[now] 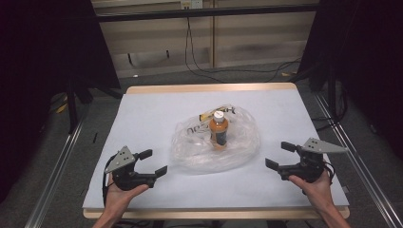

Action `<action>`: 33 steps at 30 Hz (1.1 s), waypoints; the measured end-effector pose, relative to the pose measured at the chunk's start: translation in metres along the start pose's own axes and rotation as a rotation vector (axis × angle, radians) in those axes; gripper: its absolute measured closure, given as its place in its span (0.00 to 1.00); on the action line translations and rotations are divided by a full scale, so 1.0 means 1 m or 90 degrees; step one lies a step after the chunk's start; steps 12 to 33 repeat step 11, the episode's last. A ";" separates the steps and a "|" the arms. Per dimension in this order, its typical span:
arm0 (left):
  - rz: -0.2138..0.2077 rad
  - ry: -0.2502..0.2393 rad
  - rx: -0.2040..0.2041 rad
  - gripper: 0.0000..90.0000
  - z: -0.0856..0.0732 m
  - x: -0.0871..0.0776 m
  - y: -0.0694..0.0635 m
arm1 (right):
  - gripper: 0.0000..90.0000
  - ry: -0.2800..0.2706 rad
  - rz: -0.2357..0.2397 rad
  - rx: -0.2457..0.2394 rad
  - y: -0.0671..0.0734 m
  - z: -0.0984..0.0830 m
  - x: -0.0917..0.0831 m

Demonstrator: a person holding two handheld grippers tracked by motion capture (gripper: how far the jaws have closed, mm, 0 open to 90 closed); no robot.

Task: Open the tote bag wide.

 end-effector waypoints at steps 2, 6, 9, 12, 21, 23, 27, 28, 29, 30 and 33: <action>0.009 0.004 0.005 0.11 -0.006 -0.001 0.001 | 0.03 -0.013 -0.001 0.010 0.001 -0.002 -0.007; 0.016 0.012 -0.018 0.08 -0.017 -0.001 0.005 | 0.01 -0.041 -0.036 0.013 -0.003 -0.009 -0.014; 0.026 0.002 -0.010 0.06 -0.014 -0.006 0.004 | 0.00 -0.068 -0.066 -0.006 -0.008 -0.009 -0.018; 0.034 -0.007 -0.003 0.06 -0.012 -0.010 0.005 | 0.00 -0.074 -0.080 0.000 -0.012 -0.009 -0.019; 0.034 -0.007 -0.003 0.06 -0.012 -0.010 0.005 | 0.00 -0.074 -0.080 0.000 -0.012 -0.009 -0.019; 0.034 -0.007 -0.003 0.06 -0.012 -0.010 0.005 | 0.00 -0.074 -0.080 0.000 -0.012 -0.009 -0.019; 0.034 -0.007 -0.003 0.06 -0.012 -0.010 0.005 | 0.00 -0.074 -0.080 0.000 -0.012 -0.009 -0.019; 0.034 -0.007 -0.003 0.06 -0.012 -0.010 0.005 | 0.00 -0.074 -0.080 0.000 -0.012 -0.009 -0.019; 0.034 -0.007 -0.003 0.06 -0.012 -0.010 0.005 | 0.00 -0.074 -0.080 0.000 -0.012 -0.009 -0.019; 0.034 -0.007 -0.003 0.06 -0.012 -0.010 0.005 | 0.00 -0.074 -0.080 0.000 -0.012 -0.009 -0.019; 0.034 -0.007 -0.003 0.06 -0.012 -0.010 0.005 | 0.00 -0.074 -0.080 0.000 -0.012 -0.009 -0.019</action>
Point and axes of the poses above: each handheld gripper's, and its own axes: x roughly forward along the jaws, z roughly out of its top, y roughly to its left, the point moved 7 cm from there along x, roughly forward along the jaws, and after that the axes turned 11 degrees about -z, right-handed, at the moved point
